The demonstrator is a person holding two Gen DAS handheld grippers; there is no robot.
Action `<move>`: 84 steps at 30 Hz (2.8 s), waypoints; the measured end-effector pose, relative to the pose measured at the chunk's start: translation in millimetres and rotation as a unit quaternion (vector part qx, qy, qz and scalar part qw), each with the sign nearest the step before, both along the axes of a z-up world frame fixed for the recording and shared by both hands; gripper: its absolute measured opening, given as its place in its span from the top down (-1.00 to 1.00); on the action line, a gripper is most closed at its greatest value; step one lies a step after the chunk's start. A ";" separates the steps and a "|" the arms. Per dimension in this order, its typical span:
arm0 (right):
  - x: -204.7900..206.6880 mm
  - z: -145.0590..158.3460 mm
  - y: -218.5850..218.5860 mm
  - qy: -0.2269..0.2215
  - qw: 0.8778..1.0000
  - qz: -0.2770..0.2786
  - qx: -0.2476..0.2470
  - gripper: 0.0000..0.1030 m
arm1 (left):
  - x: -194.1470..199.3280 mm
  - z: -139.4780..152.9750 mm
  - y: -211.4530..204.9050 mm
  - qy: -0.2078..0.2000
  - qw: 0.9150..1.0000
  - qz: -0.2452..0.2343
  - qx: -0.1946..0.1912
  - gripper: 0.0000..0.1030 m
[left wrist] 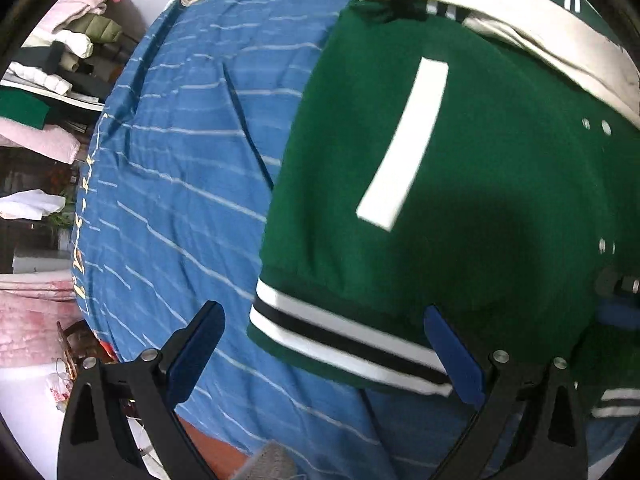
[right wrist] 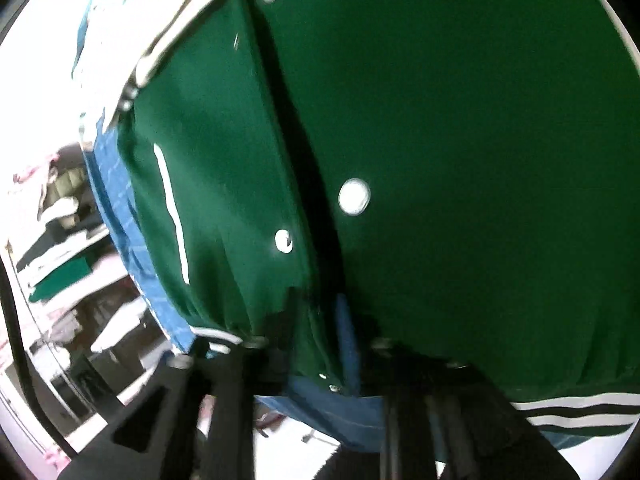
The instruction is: Fold large clothes
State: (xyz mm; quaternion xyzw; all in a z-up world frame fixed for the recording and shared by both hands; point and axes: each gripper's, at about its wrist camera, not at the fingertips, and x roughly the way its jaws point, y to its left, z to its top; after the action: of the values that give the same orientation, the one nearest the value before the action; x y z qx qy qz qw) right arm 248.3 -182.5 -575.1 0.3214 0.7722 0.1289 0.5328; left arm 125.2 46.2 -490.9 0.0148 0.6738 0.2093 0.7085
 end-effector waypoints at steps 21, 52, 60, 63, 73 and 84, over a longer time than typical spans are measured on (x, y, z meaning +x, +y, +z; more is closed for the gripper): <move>1.4 37.1 -3.8 -0.090 0.994 0.010 -0.054 0.26 | 41.5 -68.6 24.3 0.026 0.999 -0.005 0.035 -1.00; 119.3 -10.6 -260.5 -0.168 0.972 -0.053 -0.158 0.07 | 158.1 -66.9 -165.3 -0.074 0.985 -0.092 0.129 -1.00; 128.7 -25.1 -269.6 -0.144 0.971 -0.052 -0.184 0.80 | 159.8 -61.8 -167.0 -0.056 0.983 -0.096 0.143 -1.00; 116.7 -7.3 -273.2 -0.123 0.978 -0.042 -0.164 0.55 | 150.8 -48.4 -160.9 -0.050 0.987 -0.087 0.129 -1.00; -50.1 -4.4 -277.4 -0.006 0.994 -0.036 -0.101 0.18 | 40.3 -35.8 -159.1 -0.002 0.993 -0.110 0.050 -1.00; -79.0 -29.7 -263.5 0.019 0.987 -0.003 -0.160 0.46 | 24.5 -59.1 -185.0 0.001 0.980 -0.161 0.114 -1.00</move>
State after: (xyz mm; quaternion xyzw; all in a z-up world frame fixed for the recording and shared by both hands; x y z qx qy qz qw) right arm 169.2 -446.0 -604.8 0.2365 0.7916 -0.0043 0.5634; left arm 149.6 -138.9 -550.1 0.2038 0.6351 0.1683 0.7258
